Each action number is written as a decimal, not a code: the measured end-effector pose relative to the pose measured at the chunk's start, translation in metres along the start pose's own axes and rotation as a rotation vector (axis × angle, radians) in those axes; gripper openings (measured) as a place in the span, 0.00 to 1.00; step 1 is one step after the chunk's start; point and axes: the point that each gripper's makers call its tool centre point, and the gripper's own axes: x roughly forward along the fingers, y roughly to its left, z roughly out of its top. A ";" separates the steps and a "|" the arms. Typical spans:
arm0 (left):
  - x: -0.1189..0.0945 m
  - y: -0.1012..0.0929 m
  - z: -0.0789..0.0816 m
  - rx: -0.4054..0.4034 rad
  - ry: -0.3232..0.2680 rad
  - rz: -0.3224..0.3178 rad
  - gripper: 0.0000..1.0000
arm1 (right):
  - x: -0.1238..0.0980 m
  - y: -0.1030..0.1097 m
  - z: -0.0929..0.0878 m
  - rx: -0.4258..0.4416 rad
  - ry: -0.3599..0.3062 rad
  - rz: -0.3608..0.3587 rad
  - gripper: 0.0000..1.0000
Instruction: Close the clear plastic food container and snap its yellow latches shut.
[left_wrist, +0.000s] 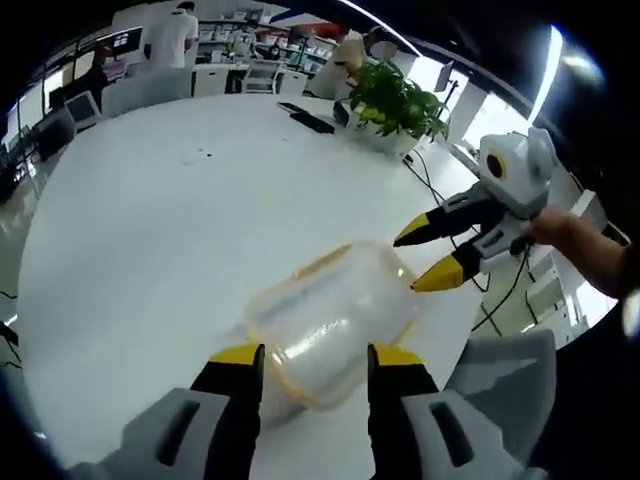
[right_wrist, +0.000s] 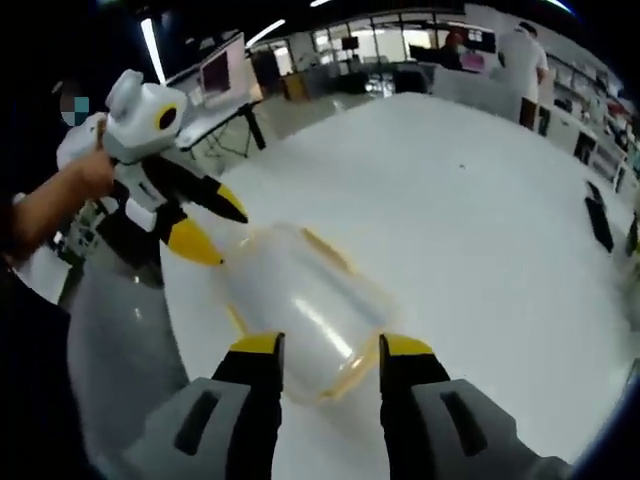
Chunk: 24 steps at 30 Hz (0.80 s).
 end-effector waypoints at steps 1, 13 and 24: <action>0.000 -0.002 0.000 0.015 0.003 -0.004 0.37 | 0.000 0.002 0.001 -0.012 -0.002 0.011 0.34; 0.012 -0.025 0.006 0.208 0.079 -0.089 0.33 | 0.005 0.016 0.020 -0.219 0.020 0.121 0.31; 0.020 -0.039 0.015 0.392 0.130 -0.170 0.26 | 0.017 0.022 0.033 -0.347 0.041 0.207 0.25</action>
